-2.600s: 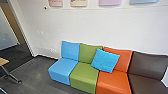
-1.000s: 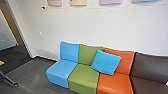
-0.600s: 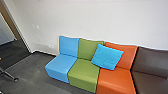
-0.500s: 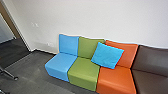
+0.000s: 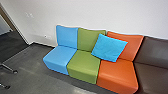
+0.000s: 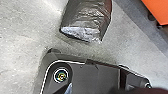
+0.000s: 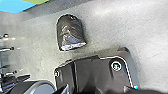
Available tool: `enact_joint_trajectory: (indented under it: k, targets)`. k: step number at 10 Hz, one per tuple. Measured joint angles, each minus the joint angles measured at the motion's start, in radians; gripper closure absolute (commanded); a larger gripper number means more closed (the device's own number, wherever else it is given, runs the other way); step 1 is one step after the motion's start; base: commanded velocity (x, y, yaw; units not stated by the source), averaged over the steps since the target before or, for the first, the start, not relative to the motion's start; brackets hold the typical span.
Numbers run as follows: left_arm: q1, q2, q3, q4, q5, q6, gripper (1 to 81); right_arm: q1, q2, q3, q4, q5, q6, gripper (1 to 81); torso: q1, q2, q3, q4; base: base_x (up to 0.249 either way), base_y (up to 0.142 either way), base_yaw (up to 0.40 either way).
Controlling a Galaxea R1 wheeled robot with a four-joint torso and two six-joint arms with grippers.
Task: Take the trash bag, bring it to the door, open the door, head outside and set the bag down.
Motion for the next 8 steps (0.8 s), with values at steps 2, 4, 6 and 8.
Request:
enact_joint_trajectory:
  k: [2,4,6,8]
  targets:
    - [-0.021,0.015,-0.029,-0.014,0.027,0.0,1.0,0.036,-0.048,0.04,0.0,-0.02,0.007,1.0,0.031,-0.048,-0.026,0.0,0.0,0.0,0.0]
    - [-0.036,0.04,-0.1,-0.023,0.066,0.0,1.0,0.046,-0.069,0.055,0.0,-0.028,0.018,1.0,0.073,-0.115,-0.035,0.0,0.0,0.0,0.0]
    - [-0.079,0.059,-0.132,-0.036,0.092,0.0,1.0,0.046,-0.067,0.057,0.0,-0.033,0.022,1.0,0.117,-0.185,-0.036,0.0,0.0,0.0,0.0]
    - [-0.11,0.063,-0.142,-0.057,0.113,0.0,1.0,0.056,-0.081,0.06,0.003,-0.046,0.024,1.0,0.163,-0.259,-0.036,0.0,0.0,0.0,0.0]
